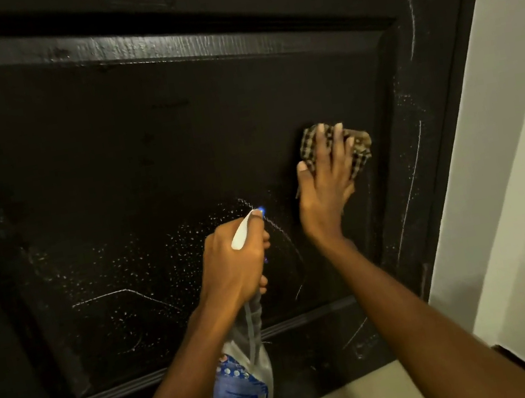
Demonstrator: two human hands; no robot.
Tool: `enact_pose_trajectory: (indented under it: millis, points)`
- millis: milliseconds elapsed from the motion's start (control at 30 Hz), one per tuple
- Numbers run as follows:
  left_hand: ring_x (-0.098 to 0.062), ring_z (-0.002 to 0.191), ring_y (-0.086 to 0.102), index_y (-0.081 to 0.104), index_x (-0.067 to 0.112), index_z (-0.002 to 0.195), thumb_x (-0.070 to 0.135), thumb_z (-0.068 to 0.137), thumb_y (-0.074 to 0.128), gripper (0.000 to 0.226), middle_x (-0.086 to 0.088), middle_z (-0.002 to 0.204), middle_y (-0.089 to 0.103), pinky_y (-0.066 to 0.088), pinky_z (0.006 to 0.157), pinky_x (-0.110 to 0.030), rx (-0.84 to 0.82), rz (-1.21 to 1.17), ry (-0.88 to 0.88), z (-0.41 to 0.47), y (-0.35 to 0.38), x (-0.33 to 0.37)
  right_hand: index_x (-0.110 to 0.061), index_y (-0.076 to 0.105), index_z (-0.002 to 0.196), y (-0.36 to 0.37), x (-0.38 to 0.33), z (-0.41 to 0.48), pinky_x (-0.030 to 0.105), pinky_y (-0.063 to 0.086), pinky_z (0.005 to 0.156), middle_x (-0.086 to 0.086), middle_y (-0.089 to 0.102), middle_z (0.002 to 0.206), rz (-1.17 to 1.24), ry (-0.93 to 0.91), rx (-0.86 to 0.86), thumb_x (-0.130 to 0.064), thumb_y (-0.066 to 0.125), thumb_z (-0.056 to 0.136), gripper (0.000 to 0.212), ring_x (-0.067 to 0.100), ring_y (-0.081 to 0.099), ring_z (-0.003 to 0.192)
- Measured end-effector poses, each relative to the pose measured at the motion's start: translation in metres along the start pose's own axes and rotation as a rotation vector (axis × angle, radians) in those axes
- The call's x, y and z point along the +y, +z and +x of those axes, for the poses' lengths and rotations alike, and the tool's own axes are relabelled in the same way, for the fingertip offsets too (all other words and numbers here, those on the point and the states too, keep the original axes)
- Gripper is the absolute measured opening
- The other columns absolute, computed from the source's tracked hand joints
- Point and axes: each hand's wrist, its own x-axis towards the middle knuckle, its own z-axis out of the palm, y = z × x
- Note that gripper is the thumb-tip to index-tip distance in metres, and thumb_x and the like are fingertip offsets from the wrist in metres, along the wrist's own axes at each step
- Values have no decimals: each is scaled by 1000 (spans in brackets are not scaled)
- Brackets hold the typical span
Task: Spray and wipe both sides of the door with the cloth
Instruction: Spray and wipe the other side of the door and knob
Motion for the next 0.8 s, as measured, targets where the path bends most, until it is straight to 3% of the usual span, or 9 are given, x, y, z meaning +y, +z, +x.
enact_pose_trajectory:
  millis: [133,233,333,433,500,667,733,800]
  points:
    - [-21,36,57,69,14,78,45,100,47,44,-8,61,66,54,39,-35,33,0,28,-5,-24,2,-44,11,159,19,32,-69,67,7,111,-12,0,168,-248,-281,-177,-46,38,100,65,6,-14,154]
    - [-20,35,56,69,12,79,44,101,47,44,-3,55,64,53,39,-36,30,1,50,-4,-36,7,-49,14,155,-1,81,-93,70,25,110,-16,4,167,-362,-440,-230,-43,44,93,69,6,-2,155]
    - [-20,36,57,69,11,82,44,102,45,45,-4,63,69,50,40,-31,19,2,67,-3,-45,12,-44,15,156,-18,84,-63,66,24,115,-8,12,166,-322,-270,-114,-41,44,93,70,17,11,153]
    - [-20,37,56,69,11,82,44,102,44,46,-5,67,69,48,41,-29,14,2,75,-3,-48,13,-31,20,160,-3,33,-13,68,18,117,1,16,168,-194,29,118,-40,39,100,64,23,11,155]
    - [-20,36,56,69,10,81,43,102,44,46,-4,65,68,48,40,-28,23,7,75,-5,-50,12,-30,20,161,15,-6,-2,68,14,115,1,13,170,-162,115,140,-41,36,101,62,23,7,156]
    - [-21,37,57,69,10,80,43,102,45,46,-7,71,71,48,40,-29,11,18,58,-6,-53,7,-35,16,158,24,9,-54,62,16,111,-4,10,167,-329,-376,-154,-39,40,98,65,10,-5,156]
    - [-20,37,57,69,12,81,44,102,45,45,-7,73,72,49,40,-30,-11,33,42,-7,-50,6,-34,18,158,14,39,-66,62,17,113,-5,13,166,-331,-381,-173,-38,41,95,67,4,-9,154]
    - [-18,37,57,70,14,80,45,102,45,45,-6,69,71,52,41,-32,-35,49,25,-7,-47,7,-31,19,158,3,56,-64,63,22,116,-3,14,166,-302,-260,-106,-37,43,93,69,4,-8,154]
